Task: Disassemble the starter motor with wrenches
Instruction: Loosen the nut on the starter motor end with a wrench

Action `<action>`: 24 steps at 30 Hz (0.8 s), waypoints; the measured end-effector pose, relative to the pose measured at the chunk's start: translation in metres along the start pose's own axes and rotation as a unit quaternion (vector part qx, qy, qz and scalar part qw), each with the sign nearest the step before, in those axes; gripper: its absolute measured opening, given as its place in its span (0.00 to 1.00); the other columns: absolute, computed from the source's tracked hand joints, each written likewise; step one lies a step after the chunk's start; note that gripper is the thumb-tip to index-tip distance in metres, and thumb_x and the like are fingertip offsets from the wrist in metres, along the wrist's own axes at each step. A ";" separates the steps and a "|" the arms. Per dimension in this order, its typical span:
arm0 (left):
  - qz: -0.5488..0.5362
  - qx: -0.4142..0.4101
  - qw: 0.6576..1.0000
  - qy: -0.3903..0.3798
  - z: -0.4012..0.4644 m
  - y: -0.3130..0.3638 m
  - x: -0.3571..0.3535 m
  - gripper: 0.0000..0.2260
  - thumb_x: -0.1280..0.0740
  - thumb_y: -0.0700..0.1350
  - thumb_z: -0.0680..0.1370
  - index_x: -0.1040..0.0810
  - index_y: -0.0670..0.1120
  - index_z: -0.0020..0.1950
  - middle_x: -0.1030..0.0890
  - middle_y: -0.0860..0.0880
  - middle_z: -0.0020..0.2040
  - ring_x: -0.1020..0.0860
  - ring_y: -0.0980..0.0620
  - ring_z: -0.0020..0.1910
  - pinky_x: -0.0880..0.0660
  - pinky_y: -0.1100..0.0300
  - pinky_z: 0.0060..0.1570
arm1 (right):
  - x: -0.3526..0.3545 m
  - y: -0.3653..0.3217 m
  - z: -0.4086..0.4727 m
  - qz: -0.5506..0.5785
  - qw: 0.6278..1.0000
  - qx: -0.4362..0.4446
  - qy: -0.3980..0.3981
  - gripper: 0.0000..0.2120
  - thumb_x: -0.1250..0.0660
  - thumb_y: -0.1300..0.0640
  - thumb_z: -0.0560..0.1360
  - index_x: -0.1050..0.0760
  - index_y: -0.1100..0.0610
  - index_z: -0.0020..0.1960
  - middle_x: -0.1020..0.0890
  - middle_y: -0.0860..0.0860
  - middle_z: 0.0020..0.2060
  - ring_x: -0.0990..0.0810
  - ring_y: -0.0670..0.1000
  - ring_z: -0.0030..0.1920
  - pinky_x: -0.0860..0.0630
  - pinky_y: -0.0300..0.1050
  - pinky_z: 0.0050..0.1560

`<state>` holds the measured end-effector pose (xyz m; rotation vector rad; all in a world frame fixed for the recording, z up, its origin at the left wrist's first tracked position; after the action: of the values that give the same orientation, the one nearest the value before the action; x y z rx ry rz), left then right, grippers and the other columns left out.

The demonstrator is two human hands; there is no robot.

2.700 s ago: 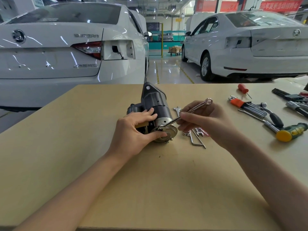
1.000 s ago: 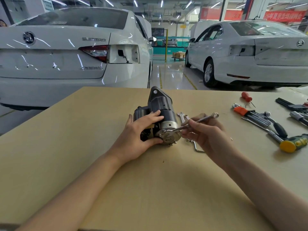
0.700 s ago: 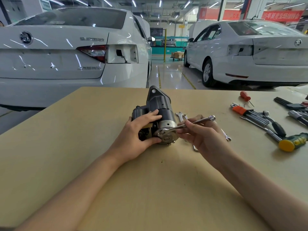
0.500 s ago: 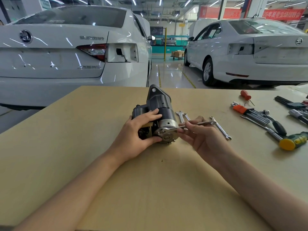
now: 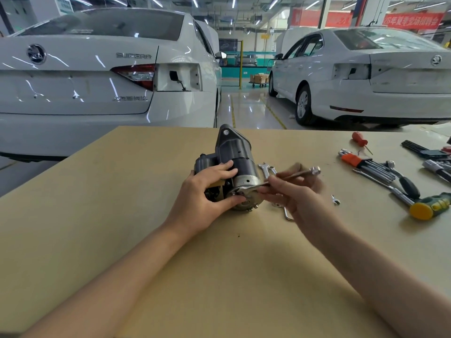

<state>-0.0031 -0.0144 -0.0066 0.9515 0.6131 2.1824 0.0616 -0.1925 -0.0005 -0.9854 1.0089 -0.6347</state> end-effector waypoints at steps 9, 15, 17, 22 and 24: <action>0.036 -0.018 0.999 0.003 0.001 -0.006 0.002 0.21 0.18 0.44 0.63 0.18 0.53 0.53 0.18 0.57 0.55 0.20 0.58 0.57 0.27 0.52 0.64 | -0.071 -0.044 0.010 -0.490 0.788 0.267 -0.261 0.05 0.31 0.68 0.73 0.26 0.61 0.46 0.21 0.55 0.36 0.22 0.55 0.37 0.23 0.52 0.43; 0.077 0.033 0.996 0.015 0.001 -0.026 0.000 0.28 0.25 0.30 0.64 0.35 0.61 0.33 0.28 0.58 0.26 0.27 0.76 0.36 0.34 0.81 0.34 | -0.095 -0.016 0.001 -0.585 0.665 0.313 -0.343 0.10 0.35 0.65 0.76 0.20 0.60 0.56 0.20 0.52 0.44 0.27 0.47 0.42 0.30 0.40 0.47; 0.040 0.022 0.999 0.006 0.001 -0.021 0.002 0.24 0.21 0.35 0.64 0.27 0.62 0.40 0.19 0.66 0.37 0.23 0.73 0.42 0.29 0.77 0.42 | -0.090 -0.021 -0.001 -0.496 0.755 0.314 -0.293 0.09 0.33 0.67 0.75 0.20 0.60 0.53 0.20 0.49 0.41 0.25 0.45 0.40 0.29 0.36 0.43; 0.009 -0.009 0.999 -0.030 0.001 -0.011 0.004 0.29 0.19 0.46 0.64 0.21 0.53 0.64 0.25 0.59 0.67 0.29 0.65 0.67 0.39 0.52 0.74 | -0.041 -0.022 0.008 -0.116 0.980 0.135 -0.086 0.09 0.40 0.69 0.77 0.30 0.56 0.46 0.21 0.51 0.32 0.29 0.48 0.27 0.32 0.37 0.26; -0.001 -0.006 1.000 -0.029 0.001 -0.009 0.005 0.30 0.19 0.46 0.64 0.23 0.55 0.64 0.26 0.61 0.67 0.30 0.66 0.67 0.42 0.50 0.75 | -0.020 -0.012 0.009 -0.045 0.997 0.031 -0.049 0.07 0.41 0.69 0.78 0.30 0.59 0.49 0.23 0.55 0.30 0.31 0.49 0.25 0.31 0.39 0.25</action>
<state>-0.0012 -0.0051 -0.0090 1.0038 0.5724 2.1459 0.0610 -0.1782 0.0194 -1.0014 0.8576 -0.6825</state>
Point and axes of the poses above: each hand's wrist, its own z-axis towards the middle knuckle, its own x-axis out of the back of the hand, y = z × x, the point moved 3 cm from there along z, towards the middle knuckle
